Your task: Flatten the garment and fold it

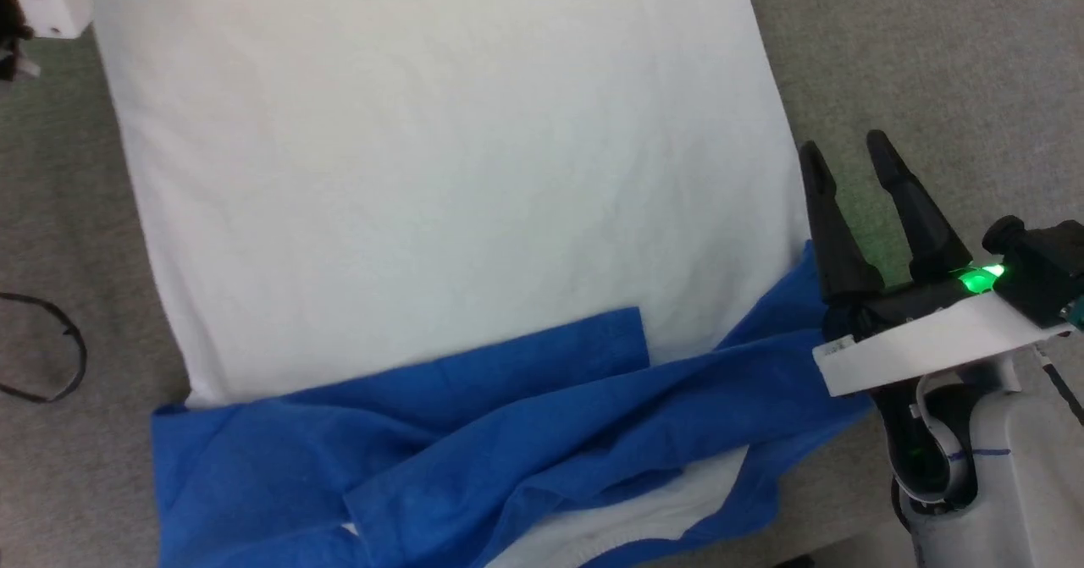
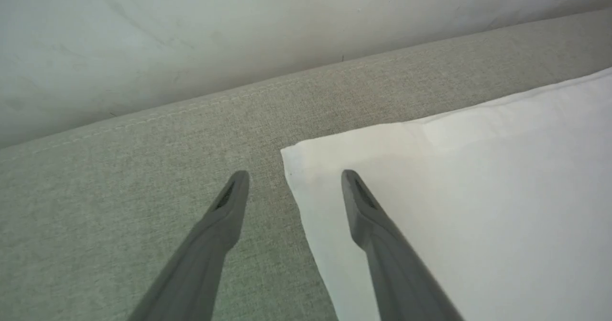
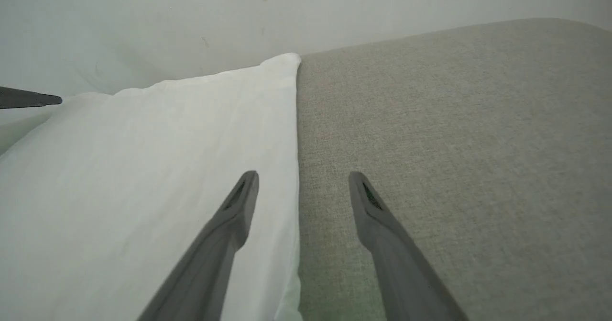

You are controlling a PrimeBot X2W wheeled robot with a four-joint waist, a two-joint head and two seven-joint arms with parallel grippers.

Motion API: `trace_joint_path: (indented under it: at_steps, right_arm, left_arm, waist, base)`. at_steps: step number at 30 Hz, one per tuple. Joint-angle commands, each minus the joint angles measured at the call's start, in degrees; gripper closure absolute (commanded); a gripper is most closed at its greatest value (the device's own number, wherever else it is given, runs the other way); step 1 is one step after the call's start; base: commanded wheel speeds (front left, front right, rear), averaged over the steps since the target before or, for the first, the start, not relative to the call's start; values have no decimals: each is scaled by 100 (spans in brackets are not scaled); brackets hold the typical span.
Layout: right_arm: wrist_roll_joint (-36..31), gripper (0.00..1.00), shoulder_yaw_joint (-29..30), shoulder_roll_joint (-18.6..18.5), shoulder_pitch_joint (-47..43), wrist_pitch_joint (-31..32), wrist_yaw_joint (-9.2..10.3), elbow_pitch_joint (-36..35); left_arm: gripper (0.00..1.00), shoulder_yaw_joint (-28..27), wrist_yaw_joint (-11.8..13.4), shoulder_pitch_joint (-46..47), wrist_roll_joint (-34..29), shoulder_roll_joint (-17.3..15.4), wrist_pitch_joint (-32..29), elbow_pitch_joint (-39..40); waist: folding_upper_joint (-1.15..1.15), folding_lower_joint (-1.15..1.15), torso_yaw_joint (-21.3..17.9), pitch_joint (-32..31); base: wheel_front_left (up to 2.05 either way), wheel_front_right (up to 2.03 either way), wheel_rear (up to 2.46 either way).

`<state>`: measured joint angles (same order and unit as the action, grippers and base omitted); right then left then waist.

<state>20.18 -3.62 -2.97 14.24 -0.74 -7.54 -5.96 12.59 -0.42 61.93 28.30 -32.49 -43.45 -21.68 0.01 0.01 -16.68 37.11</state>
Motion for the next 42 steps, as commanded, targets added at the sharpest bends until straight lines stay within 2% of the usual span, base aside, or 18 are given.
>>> trace_joint_path:
  at_steps: [1, 10, 11, 12, 13, 19, 25, 27, 33, 42]
  right_arm:
    - [1, 0, -7, 9, 97, -43, 5, 6]
    - [87, 0, -195, 9, 209, -110, 5, 49]
    - [94, 0, -207, 9, 214, -114, 5, 53]
    - [98, 0, -218, 9, 216, -112, 5, 58]
    - [95, 0, -227, 9, 221, -105, 5, 62]
    - [-306, 0, -250, 9, 666, 103, 5, 1]
    - [-734, 0, -123, 5, 2117, 715, 5, 224]
    - [-661, 0, 7, 5, 2755, 935, 5, 546]
    - [-459, 0, 491, 6, 4454, 1775, 5, 2113]
    - [-1450, 0, 1384, -48, 5885, 2948, 5, 4082]
  left_arm:
    - [0, -13, 37, 105, -36, -74, -23, 42]
    - [0, -33, 428, 59, -27, -154, -593, 269]
    - [25, -35, 481, 39, -30, -163, -658, 275]
    - [84, -6, 487, 12, -35, -177, -734, 294]
    - [100, 11, 499, -15, -25, -187, -816, 310]
    - [100, 98, 463, -73, -35, -189, -807, 523]
    - [100, 214, 344, 43, -51, -27, -483, 562]
    - [100, 265, 317, 119, -57, 80, -359, 562]
    - [100, 430, 163, 379, -37, 386, -35, 463]
    - [100, 565, -21, 710, 26, 783, 508, 326]
  waist:
    - [-1, -1, -190, 199]
    - [-1, -1, -283, 351]
    - [-1, -1, -290, 362]
    - [-1, -1, -294, 370]
    - [-1, -1, -294, 375]
    - [-1, -1, -216, 398]
    - [-1, -1, 11, 406]
    - [-1, -1, 144, 439]
    - [-1, -1, 543, 561]
    - [-1, -1, 1027, 753]
  base:
    - [0, 0, 0]
    - [0, 0, 0]
    - [0, 0, 0]
    - [0, 0, 0]
    - [0, 0, 0]
    - [0, 0, 0]
    - [0, 0, 0]
    - [0, 0, 0]
    - [0, 0, 0]
    - [0, 0, 0]
